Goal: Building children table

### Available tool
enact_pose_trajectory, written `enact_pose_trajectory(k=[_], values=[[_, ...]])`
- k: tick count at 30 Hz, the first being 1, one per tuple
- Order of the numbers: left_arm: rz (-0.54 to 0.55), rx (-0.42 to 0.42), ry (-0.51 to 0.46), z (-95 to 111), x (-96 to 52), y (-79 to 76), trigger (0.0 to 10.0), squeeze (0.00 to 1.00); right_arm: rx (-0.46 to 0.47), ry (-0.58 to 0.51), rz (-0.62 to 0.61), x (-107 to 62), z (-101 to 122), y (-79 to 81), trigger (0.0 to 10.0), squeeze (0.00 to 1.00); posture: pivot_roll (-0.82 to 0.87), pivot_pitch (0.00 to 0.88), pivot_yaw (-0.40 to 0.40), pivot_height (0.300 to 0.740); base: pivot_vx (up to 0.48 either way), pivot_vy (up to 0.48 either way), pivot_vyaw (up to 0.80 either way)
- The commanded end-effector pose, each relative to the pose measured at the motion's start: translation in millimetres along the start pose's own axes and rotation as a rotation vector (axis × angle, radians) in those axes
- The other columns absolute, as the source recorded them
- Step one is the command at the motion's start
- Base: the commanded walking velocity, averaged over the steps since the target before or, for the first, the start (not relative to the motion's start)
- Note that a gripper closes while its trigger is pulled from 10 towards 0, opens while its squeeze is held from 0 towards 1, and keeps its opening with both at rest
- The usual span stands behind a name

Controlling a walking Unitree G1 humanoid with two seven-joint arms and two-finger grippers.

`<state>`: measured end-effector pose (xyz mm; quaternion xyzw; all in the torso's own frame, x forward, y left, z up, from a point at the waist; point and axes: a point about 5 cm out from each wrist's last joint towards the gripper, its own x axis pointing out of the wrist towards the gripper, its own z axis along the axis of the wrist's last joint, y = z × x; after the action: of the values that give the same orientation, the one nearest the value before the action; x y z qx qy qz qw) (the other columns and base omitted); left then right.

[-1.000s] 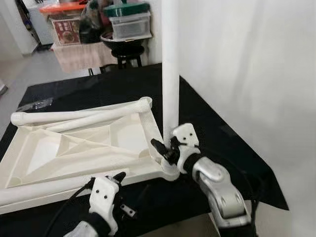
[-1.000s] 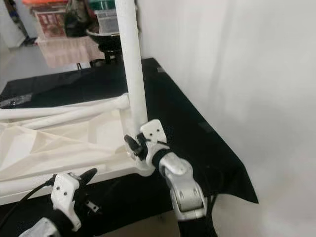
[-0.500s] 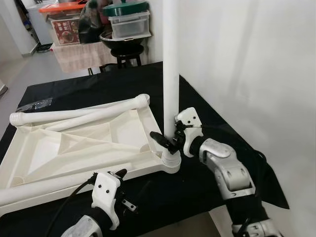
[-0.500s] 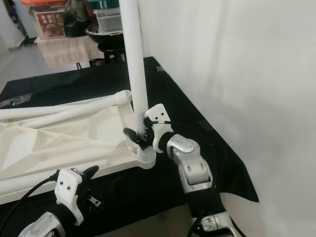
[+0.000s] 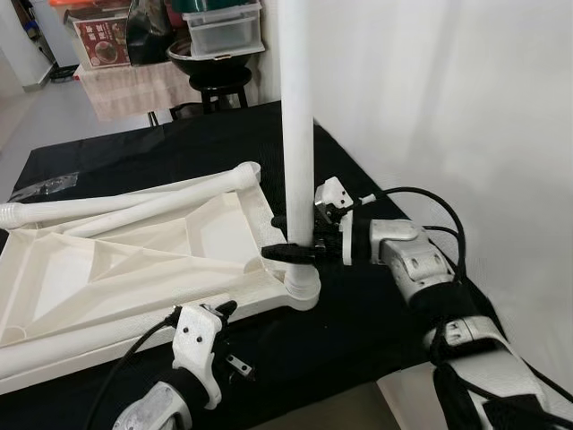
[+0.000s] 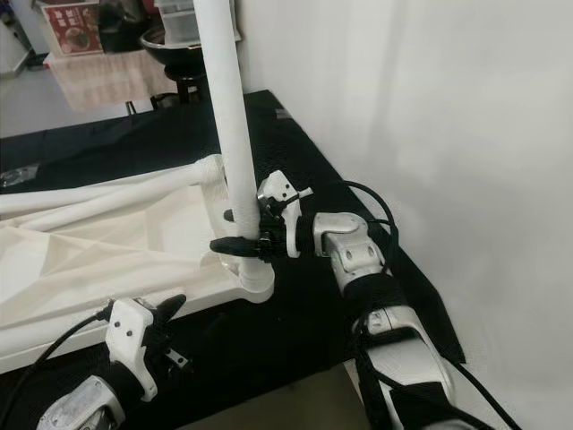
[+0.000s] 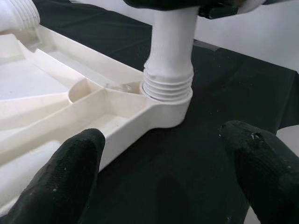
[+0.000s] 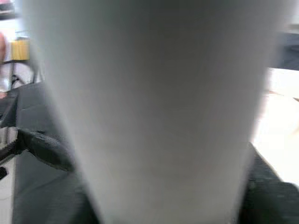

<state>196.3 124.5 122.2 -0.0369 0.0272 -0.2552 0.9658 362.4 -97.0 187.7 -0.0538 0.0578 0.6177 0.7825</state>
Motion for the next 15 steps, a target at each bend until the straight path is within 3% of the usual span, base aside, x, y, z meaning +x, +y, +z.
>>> enact_pose_trajectory(k=[1, 4, 6, 12, 13, 15], values=[[-0.019, -0.011, 0.023, -3.9, -2.8, -3.8, 10.0, 0.0, -0.01, -0.008, 0.046, 5.2, 0.8, 1.6, 0.0, 0.0, 0.04, 0.067, 0.015, 0.74, 0.0, 0.0, 0.0], [-0.055, -0.018, 0.027, -4.0, -6.2, -9.2, 10.0, 0.0, -0.014, -0.006, 0.043, 2.1, -0.4, -1.2, 0.0, 0.0, 0.03, 0.07, 0.016, 0.74, 0.0, 0.0, 0.0], [-0.095, -0.027, 0.038, -4.7, -9.1, -14.9, 10.0, 0.0, -0.072, 0.034, -0.005, -5.6, -7.0, -2.6, 0.0, 0.0, 0.02, 0.077, 0.016, 0.74, 0.0, 0.0, 0.0], [-0.087, 0.0, 0.033, -3.6, -7.9, -13.5, 10.0, 0.0, -0.083, 0.042, -0.086, -11.8, -14.5, 0.9, 0.0, 0.0, 0.01, 0.085, 0.018, 0.74, 0.0, 0.0, 0.0], [-0.073, 0.016, 0.028, -3.0, -7.3, -12.4, 10.0, 0.0, -0.076, 0.056, -0.133, -12.5, -21.2, 7.0, 0.0, 0.0, 0.0, 0.09, 0.019, 0.74, 0.0, 0.0, 0.0], [-0.052, 0.032, 0.018, -0.9, -6.8, -9.7, 10.0, 0.0, -0.143, 0.059, -0.366, -2.6, -30.2, 30.2, 0.0, 0.0, 0.01, 0.101, 0.019, 0.74, 0.0, 0.0, 0.0]])
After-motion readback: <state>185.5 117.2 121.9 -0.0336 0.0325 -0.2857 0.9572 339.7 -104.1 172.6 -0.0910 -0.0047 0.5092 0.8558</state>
